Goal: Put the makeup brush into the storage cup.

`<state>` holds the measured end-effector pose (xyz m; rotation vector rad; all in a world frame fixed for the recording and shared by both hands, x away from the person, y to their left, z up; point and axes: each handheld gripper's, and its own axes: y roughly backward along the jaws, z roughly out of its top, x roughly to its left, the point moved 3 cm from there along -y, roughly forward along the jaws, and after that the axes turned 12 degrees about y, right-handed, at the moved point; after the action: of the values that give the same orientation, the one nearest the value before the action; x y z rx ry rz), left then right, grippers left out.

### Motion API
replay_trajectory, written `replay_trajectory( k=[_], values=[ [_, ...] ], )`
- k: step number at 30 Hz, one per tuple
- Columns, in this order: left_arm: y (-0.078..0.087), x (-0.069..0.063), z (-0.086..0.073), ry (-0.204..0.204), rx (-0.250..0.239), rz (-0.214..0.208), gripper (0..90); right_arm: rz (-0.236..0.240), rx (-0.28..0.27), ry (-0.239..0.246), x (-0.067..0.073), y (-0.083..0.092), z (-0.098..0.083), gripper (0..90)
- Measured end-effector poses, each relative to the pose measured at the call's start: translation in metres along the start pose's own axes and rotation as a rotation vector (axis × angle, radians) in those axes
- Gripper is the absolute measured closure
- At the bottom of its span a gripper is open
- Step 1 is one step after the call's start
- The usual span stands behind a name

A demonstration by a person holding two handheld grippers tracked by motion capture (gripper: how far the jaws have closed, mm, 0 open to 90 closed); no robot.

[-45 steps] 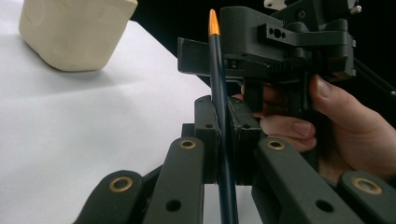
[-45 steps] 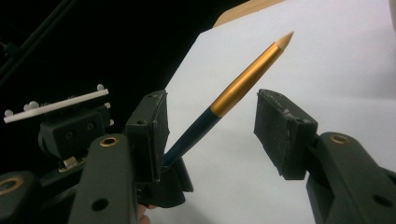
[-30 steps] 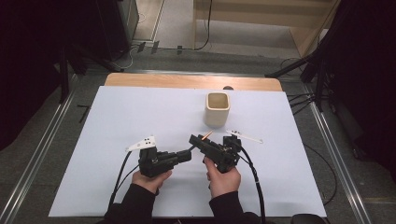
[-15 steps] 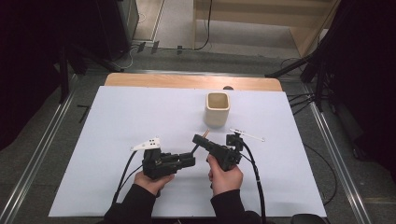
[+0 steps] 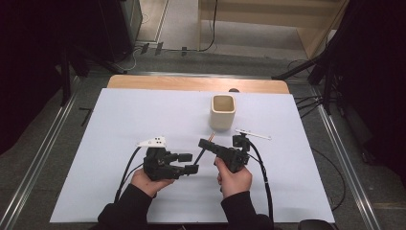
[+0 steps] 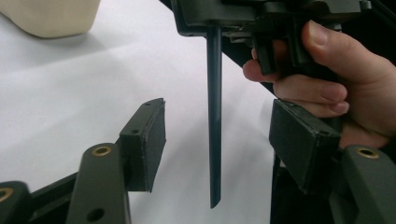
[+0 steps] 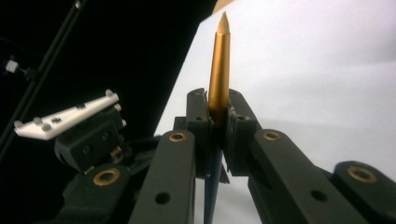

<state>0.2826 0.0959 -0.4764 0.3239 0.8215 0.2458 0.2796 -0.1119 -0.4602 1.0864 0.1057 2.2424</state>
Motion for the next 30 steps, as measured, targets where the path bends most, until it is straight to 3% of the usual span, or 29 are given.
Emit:
replay_trajectory(
  k=[7,14,20,30],
  values=[
    [0.007,0.002,0.005,-0.01,0.058,0.016,35.3,0.015,0.076,0.036,-0.004,-0.005,-0.002,83.7],
    [0.007,0.004,0.008,-0.005,0.093,0.006,36.8,0.035,0.15,0.092,-0.005,-0.011,-0.001,83.7],
    [0.004,0.007,0.007,0.001,0.147,0.001,36.6,0.054,0.186,0.11,-0.007,-0.013,-0.002,83.7],
    [-0.003,0.01,0.007,0.003,0.223,-0.025,43.4,0.121,0.255,0.246,-0.006,-0.016,-0.001,83.7]
  ],
)
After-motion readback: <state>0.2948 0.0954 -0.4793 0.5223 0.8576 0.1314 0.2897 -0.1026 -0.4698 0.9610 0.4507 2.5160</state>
